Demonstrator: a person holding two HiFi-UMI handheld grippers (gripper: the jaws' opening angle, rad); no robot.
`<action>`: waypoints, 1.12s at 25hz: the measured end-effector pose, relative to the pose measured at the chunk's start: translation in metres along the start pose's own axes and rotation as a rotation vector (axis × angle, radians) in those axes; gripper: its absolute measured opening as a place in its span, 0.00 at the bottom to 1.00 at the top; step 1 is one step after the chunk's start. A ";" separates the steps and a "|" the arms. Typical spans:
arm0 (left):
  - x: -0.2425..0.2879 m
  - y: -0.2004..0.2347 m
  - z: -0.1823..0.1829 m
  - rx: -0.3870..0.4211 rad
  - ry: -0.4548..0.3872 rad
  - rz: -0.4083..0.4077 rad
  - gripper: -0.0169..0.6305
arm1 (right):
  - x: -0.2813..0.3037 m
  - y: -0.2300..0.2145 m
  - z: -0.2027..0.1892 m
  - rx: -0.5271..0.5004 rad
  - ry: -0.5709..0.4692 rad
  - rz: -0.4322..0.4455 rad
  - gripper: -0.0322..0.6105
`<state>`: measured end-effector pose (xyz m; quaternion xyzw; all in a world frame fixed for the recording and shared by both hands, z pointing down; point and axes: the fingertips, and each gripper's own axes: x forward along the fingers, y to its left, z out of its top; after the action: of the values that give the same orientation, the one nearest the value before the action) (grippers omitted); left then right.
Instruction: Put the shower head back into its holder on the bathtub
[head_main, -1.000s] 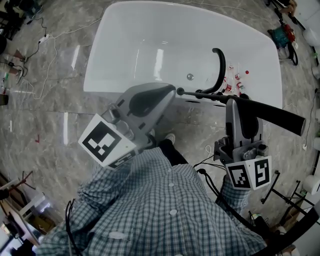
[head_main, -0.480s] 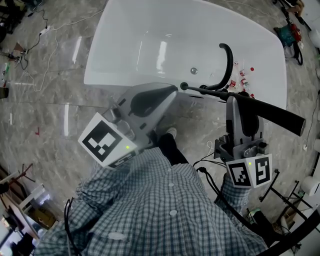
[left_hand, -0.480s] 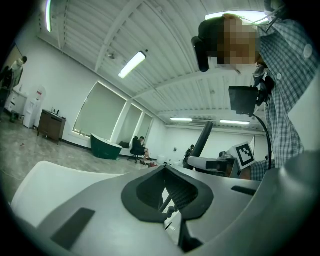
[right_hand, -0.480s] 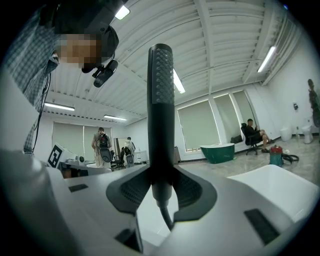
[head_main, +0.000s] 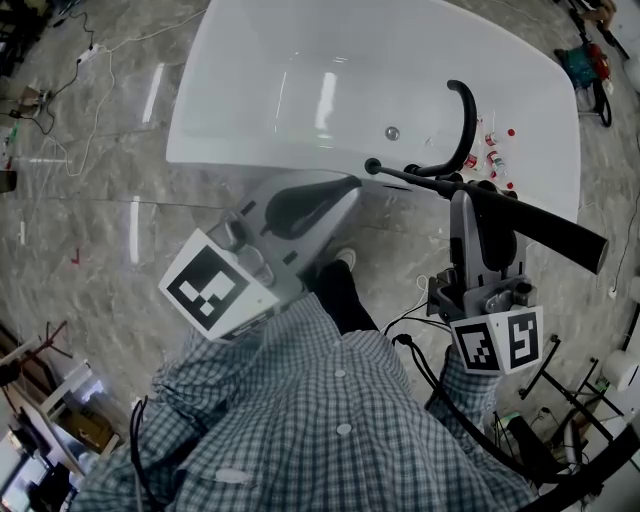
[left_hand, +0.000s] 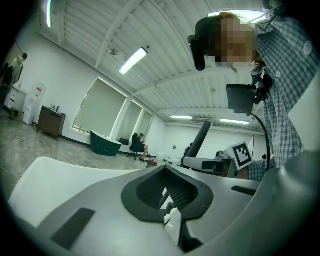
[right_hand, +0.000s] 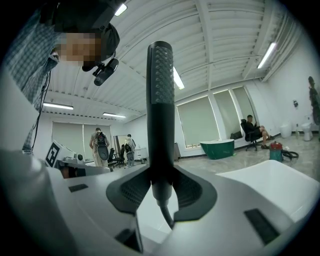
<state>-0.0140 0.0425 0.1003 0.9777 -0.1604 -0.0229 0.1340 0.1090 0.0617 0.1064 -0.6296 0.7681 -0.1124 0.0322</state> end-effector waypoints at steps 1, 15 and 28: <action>0.000 0.001 -0.001 0.001 0.002 0.002 0.04 | 0.001 0.000 -0.003 0.004 0.002 0.000 0.26; 0.003 0.003 -0.024 -0.023 0.072 0.018 0.04 | 0.013 -0.009 -0.029 0.020 0.039 -0.004 0.26; 0.008 0.013 -0.036 -0.046 0.082 0.031 0.04 | 0.029 -0.018 -0.052 0.039 0.072 0.000 0.26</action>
<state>-0.0077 0.0369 0.1388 0.9718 -0.1692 0.0155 0.1633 0.1102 0.0371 0.1633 -0.6246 0.7663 -0.1497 0.0168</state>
